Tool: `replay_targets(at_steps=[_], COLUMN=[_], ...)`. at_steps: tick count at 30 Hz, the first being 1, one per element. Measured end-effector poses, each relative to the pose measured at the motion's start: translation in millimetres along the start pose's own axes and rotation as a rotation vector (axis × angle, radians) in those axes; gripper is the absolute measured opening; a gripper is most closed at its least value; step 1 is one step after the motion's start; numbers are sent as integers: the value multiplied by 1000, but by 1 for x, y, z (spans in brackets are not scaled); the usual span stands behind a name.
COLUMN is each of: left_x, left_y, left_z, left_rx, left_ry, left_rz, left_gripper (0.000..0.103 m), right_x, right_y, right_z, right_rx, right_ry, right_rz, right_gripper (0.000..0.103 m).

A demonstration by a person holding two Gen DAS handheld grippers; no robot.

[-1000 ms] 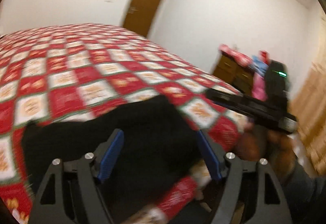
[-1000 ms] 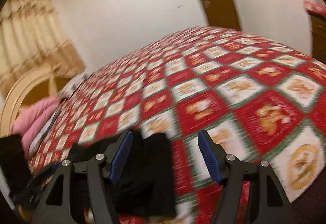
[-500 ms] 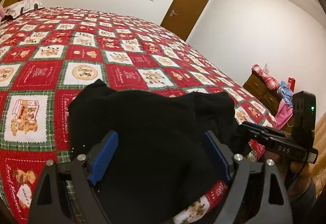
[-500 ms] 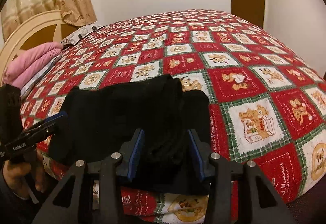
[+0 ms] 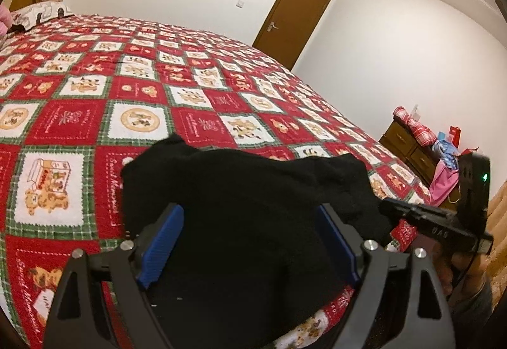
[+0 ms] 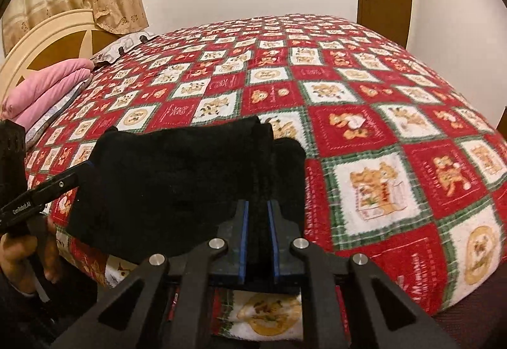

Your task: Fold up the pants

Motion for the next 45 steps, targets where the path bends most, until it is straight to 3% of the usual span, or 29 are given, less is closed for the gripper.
replay_targets(at_steps=[2,7,10,12,14,17,19,20,22,27,31,33,41,45], left_x=[-3,-12,-16,-17,-17,-18,-19,-19,-19,-20,-21,-22,-22,-22], left_y=[4,9,7,5,5,5,5,5,4,5,5,3,2,3], left_z=[-3,-14,-16,-17,-16,-16,-16,-17,-17,-17,-18,-19,-18,-18], left_rx=[13,27,34,42,47,53,58,63,75,84,80,83,93,90], left_ry=[6,36,35,37,38,40,41,43,47,56,54,54,60,61], left_rz=[-1,-12,-42,-59,-62,-63,-62,-65,-73,-84,-87,-98,-112,-105], left_gripper=[98,98,99,100,100,100,100,100,100,100,101,102,103,103], right_x=[0,-13,-13,-10,-5,13,26,29,37,39,26,20,22,10], right_y=[-6,-17,-22,-23,-24,-13,3,10,31,45,22,13,23,42], right_z=[2,-20,-21,-17,-11,8,16,16,8,-28,-55,-61,-35,-23], right_rx=[-27,-45,-31,-27,-53,-99,-60,-37,14,68,25,43,4,38], right_ry=[1,80,81,76,49,-49,-102,-109,-105,-57,8,22,-27,-25], right_rz=[-7,-26,-49,-55,-61,-24,1,14,63,46,-12,-36,-1,48], right_gripper=[11,12,13,19,26,27,30,39,47,47,47,47,47,48])
Point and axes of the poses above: each gripper's, at about its wrist camera, not at the fingertips, and z roughly against the way its jaws point, y to its left, x to its top, the point moved 7 cm from there along -z, roughly the way its jaws point, and after that the axes turned 5 degrees about x, right-handed, at the moved point
